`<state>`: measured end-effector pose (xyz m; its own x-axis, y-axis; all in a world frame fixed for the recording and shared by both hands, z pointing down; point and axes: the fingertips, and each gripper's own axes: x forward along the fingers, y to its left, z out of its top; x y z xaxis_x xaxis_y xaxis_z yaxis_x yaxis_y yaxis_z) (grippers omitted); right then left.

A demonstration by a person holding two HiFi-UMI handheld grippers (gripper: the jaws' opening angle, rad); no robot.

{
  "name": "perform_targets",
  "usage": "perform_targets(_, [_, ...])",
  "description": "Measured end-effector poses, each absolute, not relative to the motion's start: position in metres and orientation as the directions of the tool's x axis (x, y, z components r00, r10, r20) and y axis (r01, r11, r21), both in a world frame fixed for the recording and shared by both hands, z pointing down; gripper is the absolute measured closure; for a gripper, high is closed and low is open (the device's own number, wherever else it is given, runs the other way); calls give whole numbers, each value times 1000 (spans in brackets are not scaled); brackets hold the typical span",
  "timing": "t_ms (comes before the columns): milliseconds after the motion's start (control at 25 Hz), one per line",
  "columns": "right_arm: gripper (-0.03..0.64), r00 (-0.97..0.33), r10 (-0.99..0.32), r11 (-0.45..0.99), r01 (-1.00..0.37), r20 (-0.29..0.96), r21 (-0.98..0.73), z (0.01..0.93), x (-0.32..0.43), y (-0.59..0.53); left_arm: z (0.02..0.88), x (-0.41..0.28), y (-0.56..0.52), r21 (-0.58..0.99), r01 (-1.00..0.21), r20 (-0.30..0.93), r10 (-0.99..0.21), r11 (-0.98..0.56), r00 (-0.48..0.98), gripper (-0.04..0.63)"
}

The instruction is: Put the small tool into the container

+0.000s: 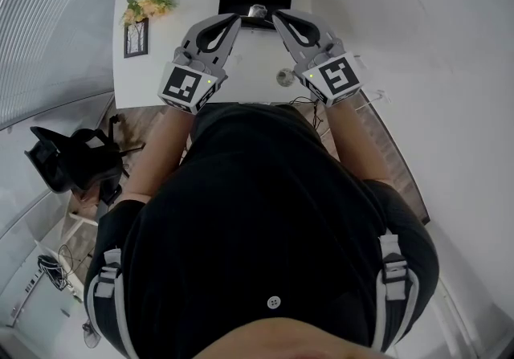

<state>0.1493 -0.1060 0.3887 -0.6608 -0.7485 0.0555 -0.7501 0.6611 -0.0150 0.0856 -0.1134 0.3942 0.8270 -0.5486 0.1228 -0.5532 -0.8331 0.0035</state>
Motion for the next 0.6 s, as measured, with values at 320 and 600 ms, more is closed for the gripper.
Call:
perform_targets(320, [606,-659,-750,659,-752,63,-25,391,151,-108,395,87,-117,8,-556,126,-551,-831,825,588])
perform_targets(600, [606,-659,-749,658,-752,68,-35,396,153,-109,398,87,-120,12,-559,124,-554,-829,823,588])
